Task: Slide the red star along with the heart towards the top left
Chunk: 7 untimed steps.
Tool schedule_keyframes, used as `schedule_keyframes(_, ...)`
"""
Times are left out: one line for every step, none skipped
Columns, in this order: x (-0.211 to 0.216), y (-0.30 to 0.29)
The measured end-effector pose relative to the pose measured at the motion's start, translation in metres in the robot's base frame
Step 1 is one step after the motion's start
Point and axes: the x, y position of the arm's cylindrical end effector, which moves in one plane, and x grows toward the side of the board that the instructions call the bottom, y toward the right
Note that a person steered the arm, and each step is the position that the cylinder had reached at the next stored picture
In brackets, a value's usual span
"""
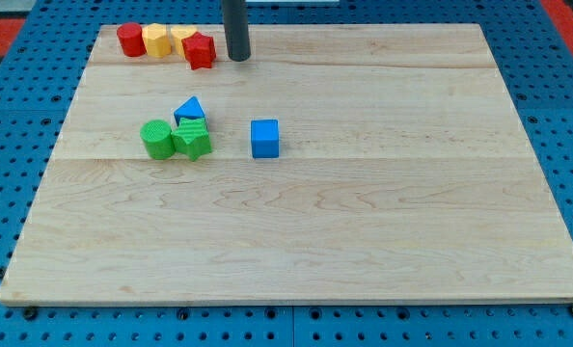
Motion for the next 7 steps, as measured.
schedule_keyframes(0.0,-0.001)
schedule_keyframes(-0.013,-0.015)
schedule_keyframes(-0.016,-0.011)
schedule_keyframes(0.006,0.019)
schedule_keyframes(0.038,-0.006)
schedule_keyframes(0.038,-0.039)
schedule_keyframes(0.038,-0.038)
